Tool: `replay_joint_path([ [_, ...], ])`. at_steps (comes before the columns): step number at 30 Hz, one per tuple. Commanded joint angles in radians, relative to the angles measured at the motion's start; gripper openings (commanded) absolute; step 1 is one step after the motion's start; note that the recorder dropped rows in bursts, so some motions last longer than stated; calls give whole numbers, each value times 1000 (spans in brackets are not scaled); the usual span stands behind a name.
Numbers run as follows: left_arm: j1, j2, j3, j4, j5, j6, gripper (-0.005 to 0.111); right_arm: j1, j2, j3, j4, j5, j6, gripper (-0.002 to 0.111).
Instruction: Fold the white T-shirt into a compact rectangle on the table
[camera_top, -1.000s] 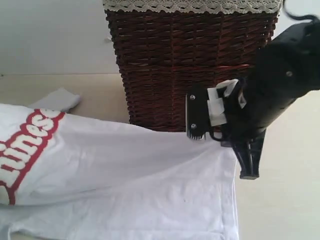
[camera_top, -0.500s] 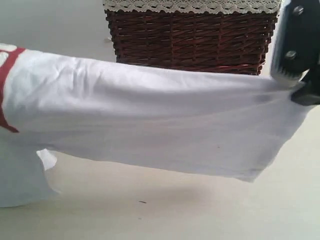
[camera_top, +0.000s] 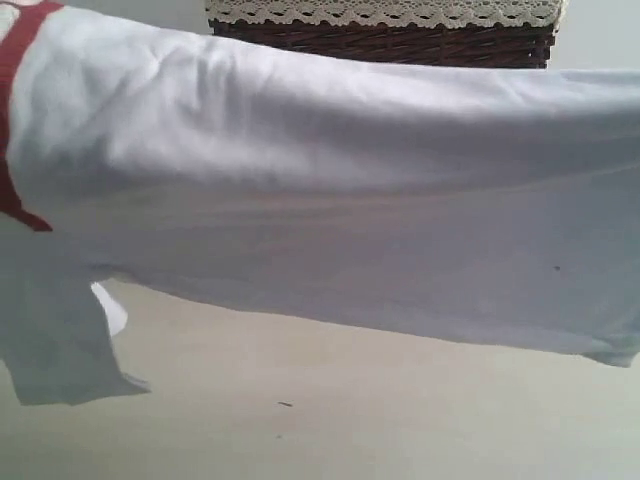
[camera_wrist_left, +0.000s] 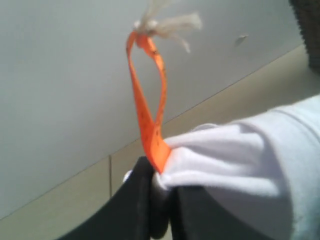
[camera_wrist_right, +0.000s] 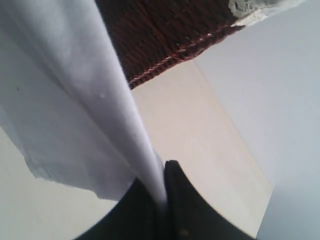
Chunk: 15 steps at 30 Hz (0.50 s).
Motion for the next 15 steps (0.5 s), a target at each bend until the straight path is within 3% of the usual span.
replay_joint_path([
  [1,-6,-63,1,-82,113,-25,0,-2,-44,1,33,97,14,0],
  [15,-6,-289,1,-6,154,-103,0,-2,-185,1,201,118,14,0],
])
